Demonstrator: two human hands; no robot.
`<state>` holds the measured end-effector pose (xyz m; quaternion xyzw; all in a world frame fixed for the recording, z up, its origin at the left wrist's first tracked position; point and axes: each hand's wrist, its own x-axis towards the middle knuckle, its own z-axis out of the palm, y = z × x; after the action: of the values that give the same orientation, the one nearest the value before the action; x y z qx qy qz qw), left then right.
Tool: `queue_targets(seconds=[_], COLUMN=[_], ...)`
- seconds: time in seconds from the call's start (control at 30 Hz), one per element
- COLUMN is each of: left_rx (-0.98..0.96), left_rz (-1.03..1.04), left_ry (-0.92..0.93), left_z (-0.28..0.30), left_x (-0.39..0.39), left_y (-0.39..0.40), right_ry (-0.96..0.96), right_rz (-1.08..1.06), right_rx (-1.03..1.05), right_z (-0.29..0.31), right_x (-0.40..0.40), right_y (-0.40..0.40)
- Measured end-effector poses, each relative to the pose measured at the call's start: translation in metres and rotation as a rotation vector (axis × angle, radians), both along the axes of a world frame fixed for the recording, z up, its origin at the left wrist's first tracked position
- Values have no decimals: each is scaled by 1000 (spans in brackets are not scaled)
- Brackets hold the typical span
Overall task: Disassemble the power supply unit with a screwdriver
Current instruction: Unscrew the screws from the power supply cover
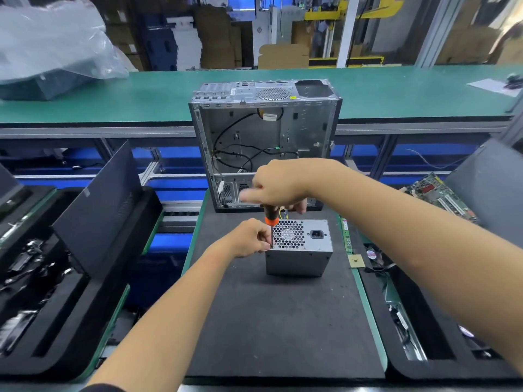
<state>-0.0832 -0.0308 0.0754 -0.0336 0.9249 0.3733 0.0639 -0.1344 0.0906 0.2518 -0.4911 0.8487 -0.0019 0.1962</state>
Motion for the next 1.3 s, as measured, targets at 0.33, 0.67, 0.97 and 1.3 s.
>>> queue_targets(seconds=[0.33, 0.67, 0.97, 1.3], left_rx=[-53, -101, -113, -87], left_rz=[-4, 4, 24, 39], left_ry=[-61, -108, -66, -100], left_z=[-1, -3, -4, -4], left_x=[-10, -16, -11, -14], left_y=[-1, 3, 7, 11], right_ry=[99, 136, 65, 92], right_rz=[129, 242, -63, 216], right_rx=[82, -22, 45, -20], right_z=[7, 6, -1, 3], right_x=[-5, -11, -16, -15], right_y=[7, 5, 0, 0])
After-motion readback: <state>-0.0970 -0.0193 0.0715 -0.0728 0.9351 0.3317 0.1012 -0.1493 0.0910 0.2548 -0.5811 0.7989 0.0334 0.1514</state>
